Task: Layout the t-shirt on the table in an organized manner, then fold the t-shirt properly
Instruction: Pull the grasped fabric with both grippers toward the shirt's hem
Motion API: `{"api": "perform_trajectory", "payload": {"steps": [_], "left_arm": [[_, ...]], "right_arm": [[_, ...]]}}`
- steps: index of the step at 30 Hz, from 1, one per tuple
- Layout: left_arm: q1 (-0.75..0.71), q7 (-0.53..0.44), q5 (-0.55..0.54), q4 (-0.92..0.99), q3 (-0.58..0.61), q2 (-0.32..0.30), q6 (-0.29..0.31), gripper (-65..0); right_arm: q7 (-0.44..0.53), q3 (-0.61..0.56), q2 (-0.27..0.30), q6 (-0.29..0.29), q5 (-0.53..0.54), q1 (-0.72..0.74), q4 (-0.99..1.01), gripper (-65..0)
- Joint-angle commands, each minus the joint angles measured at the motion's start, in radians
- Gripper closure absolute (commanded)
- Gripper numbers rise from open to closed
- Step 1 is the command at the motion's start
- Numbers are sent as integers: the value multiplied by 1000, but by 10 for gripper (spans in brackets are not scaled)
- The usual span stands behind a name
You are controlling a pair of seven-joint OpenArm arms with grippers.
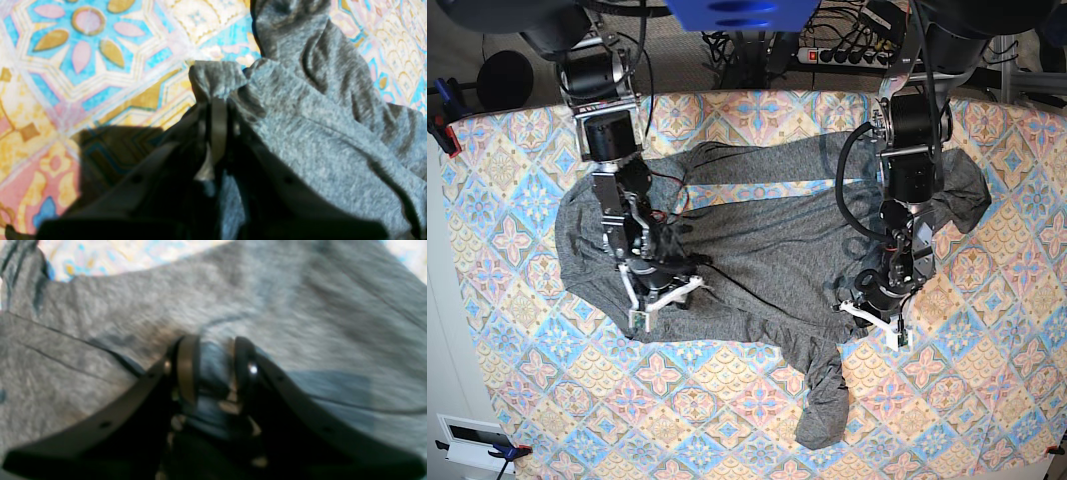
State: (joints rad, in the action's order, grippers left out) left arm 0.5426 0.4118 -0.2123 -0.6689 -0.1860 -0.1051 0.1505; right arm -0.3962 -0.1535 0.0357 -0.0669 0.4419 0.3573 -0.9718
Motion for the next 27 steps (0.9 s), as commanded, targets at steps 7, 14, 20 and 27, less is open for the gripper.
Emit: {"api": "perform_trajectory", "payload": {"steps": [7,14,20,27], "left_arm": [[21,-11,1,-13,-46,-34,-5,0],[21,-69,12,-10,-221,-84,-5,0],[26,-93,12,-10,-221,-123,-5,0],[29,-118,6,-12,-218,-147,-5,0]], "right_arm": [[52,2,-9,48,4,87,193,-185],[66,7,-1,51,4,138,208,-185],[66,7,-1,51,4,138,208,-185],[81,9,-1,49,4,138,212,-185]]}}
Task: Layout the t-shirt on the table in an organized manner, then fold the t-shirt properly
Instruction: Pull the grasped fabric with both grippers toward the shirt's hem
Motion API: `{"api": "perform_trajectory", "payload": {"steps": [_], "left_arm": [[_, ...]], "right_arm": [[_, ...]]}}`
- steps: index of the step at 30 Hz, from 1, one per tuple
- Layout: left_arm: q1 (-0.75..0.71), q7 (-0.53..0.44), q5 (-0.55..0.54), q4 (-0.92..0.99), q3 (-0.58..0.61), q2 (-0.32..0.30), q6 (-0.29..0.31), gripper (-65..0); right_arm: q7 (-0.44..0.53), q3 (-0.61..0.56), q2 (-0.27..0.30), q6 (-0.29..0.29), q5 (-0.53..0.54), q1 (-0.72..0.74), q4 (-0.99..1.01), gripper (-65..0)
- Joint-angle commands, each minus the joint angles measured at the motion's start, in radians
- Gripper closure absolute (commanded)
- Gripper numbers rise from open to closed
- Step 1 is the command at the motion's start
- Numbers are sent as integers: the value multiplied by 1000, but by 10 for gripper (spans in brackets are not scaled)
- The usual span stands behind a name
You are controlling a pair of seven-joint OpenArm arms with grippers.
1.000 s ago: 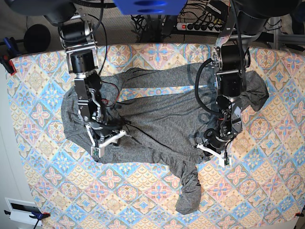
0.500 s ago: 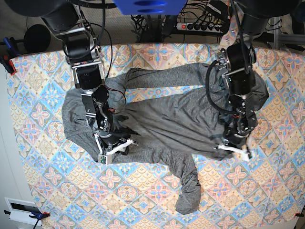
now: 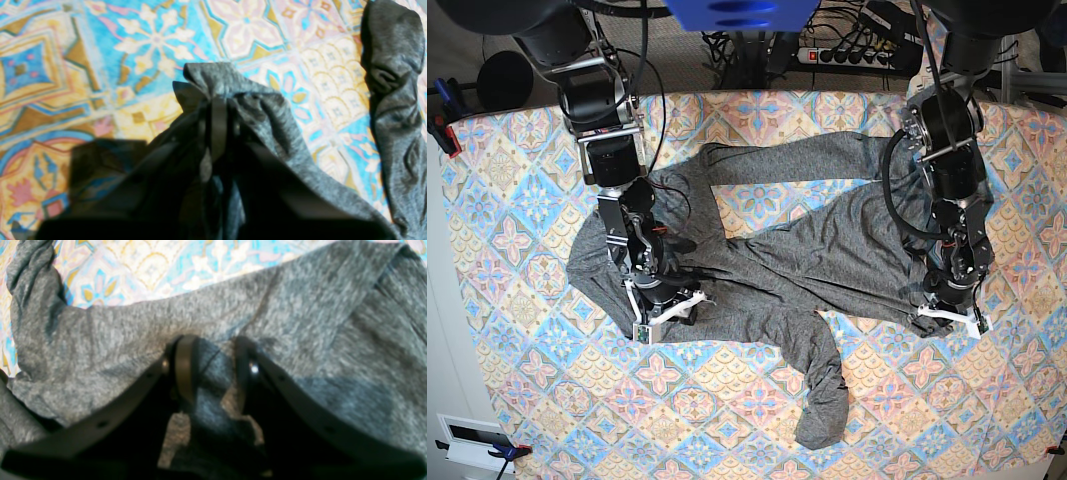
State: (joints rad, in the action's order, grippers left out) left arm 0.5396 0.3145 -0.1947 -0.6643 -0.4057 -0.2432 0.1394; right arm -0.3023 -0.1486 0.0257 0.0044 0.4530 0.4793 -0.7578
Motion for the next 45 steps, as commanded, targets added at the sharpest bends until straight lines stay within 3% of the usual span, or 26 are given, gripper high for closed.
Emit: {"api": "perform_trajectory", "payload": {"steps": [1,11,16,25,33,37,45], "left_arm": [[32,-21,-12,-16,1,-11,6,0],[30,-21,-12,-16,1,-6,13,0],[27,-13,-9,-111,6,-3,13,0],[35,-13,-7,-211,189,-5,9,0],[219,-11,-10,-206,322,-2,7,0],[359,62,-12,-211,399,49,7,0],[560,219,-15,-223,405,199,13,0]], "right_arm": [[-8,4,9,-24,-7,16,-2,-185],[-8,4,9,-25,-7,20,10,-186],[18,4,6,-25,-7,104,154,-186],[73,-1,4,-25,-7,184,265,-186],[68,2,33,-25,-7,220,265,-186],[71,4,61,-25,-7,220,261,-186],[73,5,116,-25,-1,203,254,-186]]}}
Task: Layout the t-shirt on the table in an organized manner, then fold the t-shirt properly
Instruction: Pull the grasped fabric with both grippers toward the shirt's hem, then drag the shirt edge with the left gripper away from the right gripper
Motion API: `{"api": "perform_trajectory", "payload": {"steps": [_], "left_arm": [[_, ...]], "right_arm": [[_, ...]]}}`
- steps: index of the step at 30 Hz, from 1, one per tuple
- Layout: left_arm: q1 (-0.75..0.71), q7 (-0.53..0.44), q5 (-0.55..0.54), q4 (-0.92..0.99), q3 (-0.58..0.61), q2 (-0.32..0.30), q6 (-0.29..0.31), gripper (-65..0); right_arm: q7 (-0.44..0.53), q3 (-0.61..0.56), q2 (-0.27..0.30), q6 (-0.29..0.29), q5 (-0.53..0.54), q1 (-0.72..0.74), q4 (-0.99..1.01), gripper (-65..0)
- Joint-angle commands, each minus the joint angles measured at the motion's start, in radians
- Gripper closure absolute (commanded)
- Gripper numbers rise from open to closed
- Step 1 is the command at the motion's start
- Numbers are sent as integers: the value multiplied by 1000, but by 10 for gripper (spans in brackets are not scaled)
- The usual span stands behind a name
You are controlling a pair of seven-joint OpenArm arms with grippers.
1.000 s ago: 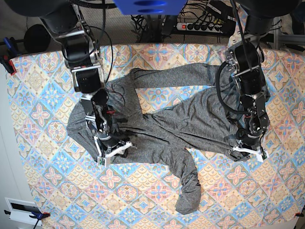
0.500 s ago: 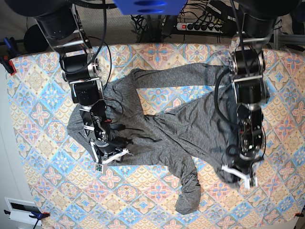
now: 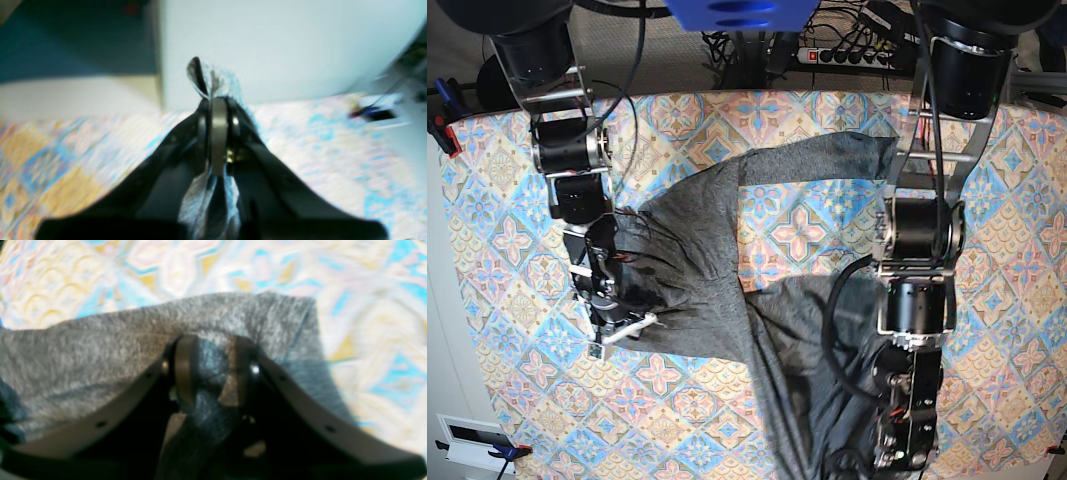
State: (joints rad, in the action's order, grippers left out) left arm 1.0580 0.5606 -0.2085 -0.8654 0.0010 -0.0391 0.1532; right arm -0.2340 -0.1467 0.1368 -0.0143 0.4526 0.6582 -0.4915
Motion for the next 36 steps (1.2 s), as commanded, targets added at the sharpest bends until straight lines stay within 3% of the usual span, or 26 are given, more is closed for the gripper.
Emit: {"api": "perform_trajectory", "payload": {"steps": [1,5,9,13,15,18,21,26,31,36], "left_arm": [[54,-11,-1,-47,0,12,1,0],[34,181,-1,-249,1,58,3,0],[-123,441,-1,-553,1,51,32,0],[-327,665,-1,-866,-2,-32,122,0],[-437,718,-1,-1007,-2,-87,150,0],[-617,728,-1,-1139,-28,-187,162,0],[-781,724,-18,-1156,-146,-249,164,0],[-1031,600,-142,-1133,-387,-330,164,0],[-1221,477,-179,-1125,-516,-350,164,0],[-1292,451,-174,-1125,-580,-351,164,0]], "right_arm": [[5,3,10,-6,-1,18,-13,-186],[6,5,10,-6,-1,-30,-13,-186],[6,68,10,-6,-7,-64,-13,-186],[5,140,28,-5,-7,-74,-14,-186],[3,138,31,-5,-7,-77,-14,-186],[0,138,31,-5,-7,-79,-28,-186],[-3,138,31,-5,-7,-81,-65,-186],[-25,138,31,-3,-7,-82,-78,-186],[-25,137,31,-3,-8,-84,-105,-186],[-25,137,31,-3,-8,-111,-105,-186]]}}
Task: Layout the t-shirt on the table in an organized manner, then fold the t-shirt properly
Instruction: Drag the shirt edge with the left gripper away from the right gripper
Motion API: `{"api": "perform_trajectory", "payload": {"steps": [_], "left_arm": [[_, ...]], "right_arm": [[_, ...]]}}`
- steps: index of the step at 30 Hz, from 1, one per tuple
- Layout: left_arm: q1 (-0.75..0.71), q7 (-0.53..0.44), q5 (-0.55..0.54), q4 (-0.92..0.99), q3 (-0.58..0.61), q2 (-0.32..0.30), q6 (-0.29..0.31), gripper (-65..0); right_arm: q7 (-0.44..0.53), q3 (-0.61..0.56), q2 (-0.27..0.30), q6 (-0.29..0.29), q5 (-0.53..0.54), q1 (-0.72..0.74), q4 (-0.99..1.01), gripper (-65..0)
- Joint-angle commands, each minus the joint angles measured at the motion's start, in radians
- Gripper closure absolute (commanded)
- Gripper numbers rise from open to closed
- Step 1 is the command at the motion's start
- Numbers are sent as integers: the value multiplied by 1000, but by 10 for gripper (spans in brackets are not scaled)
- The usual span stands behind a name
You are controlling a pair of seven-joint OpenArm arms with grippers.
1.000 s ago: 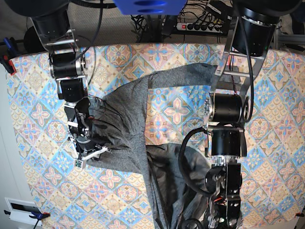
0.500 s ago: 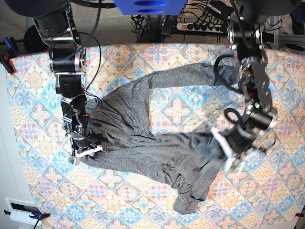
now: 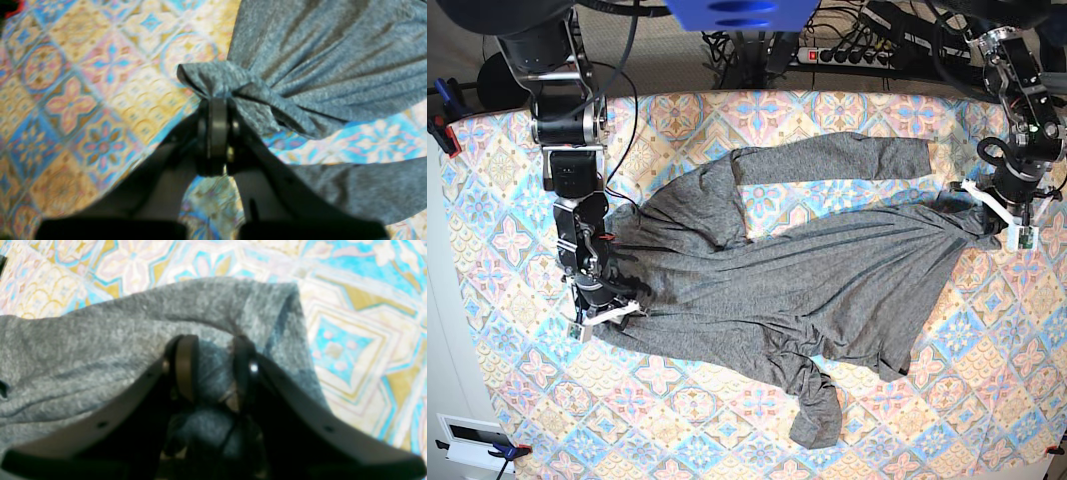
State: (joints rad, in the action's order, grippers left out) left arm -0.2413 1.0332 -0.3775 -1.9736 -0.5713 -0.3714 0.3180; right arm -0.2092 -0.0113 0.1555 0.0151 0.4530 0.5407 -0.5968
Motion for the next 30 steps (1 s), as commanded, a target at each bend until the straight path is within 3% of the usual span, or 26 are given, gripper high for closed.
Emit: {"api": "perform_trajectory", "payload": {"steps": [1,7,12,15,17,24,26,30], "left_arm": [[6,-21,-4,-17,-26,-27,-1,0],[23,-21,-11,55,-132,-57,-3,0],[29,-15,-13,141,-131,-61,-3,0],[29,-15,-13,170,-71,-59,-3,-7],[29,-14,-13,188,-31,-61,-4,-56],[29,-14,-16,208,3,-25,-3,-349],[30,-14,-44,208,3,-25,-3,-380],[33,-14,-131,208,3,-31,-3,-363]], "right_arm": [[-49,1,13,-33,-9,6,1,-186],[-75,1,13,-33,-9,-54,1,-186],[-75,1,13,-33,-9,-113,-42,-186],[-77,1,13,-34,-9,-144,-145,-186],[-78,1,13,-36,-9,-169,-202,-186],[-197,7,49,-37,-9,-195,-371,-187],[-227,9,69,-37,-9,-216,-441,-187],[-296,38,86,-37,-9,-310,-618,-187]]}}
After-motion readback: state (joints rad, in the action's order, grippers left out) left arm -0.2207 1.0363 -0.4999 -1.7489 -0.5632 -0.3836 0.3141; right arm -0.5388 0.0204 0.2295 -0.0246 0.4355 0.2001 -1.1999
